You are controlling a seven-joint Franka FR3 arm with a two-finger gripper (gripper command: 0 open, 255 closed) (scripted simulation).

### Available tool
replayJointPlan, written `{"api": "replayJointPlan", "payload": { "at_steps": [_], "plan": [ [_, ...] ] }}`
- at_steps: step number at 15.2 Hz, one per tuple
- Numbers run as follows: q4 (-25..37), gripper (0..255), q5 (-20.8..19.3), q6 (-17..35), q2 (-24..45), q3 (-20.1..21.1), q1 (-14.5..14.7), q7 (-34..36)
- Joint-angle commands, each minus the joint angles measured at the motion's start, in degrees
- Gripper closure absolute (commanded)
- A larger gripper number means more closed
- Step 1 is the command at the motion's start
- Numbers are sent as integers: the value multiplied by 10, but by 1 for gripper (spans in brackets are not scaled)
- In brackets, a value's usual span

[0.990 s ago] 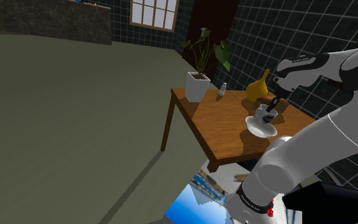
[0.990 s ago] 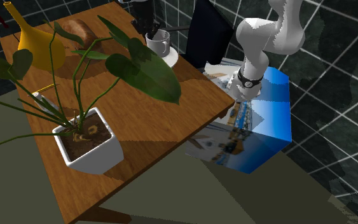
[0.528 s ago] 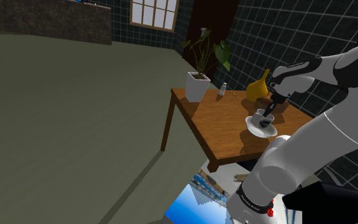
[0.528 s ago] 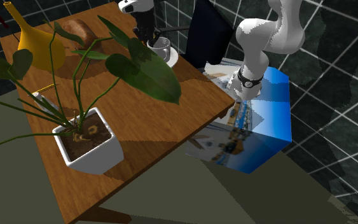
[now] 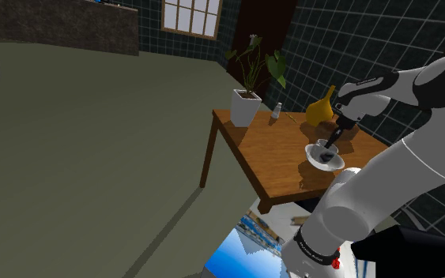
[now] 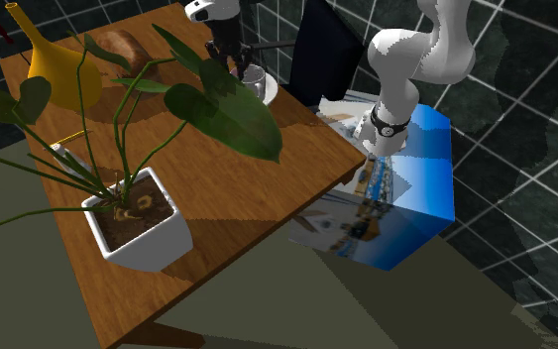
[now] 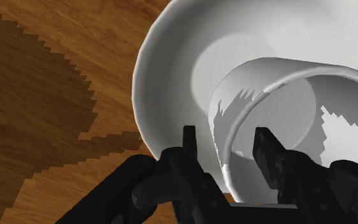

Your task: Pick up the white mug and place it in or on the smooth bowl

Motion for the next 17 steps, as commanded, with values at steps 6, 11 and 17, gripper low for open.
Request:
{"api": "replayJointPlan", "payload": {
  "at_steps": [6, 11, 17],
  "plan": [
    [13, 0, -7, -21, -10, 18, -14, 6],
    [52, 0, -19, -77, -32, 55, -39, 17],
    [52, 0, -19, -77, -32, 55, -39, 17]
  ]
}}
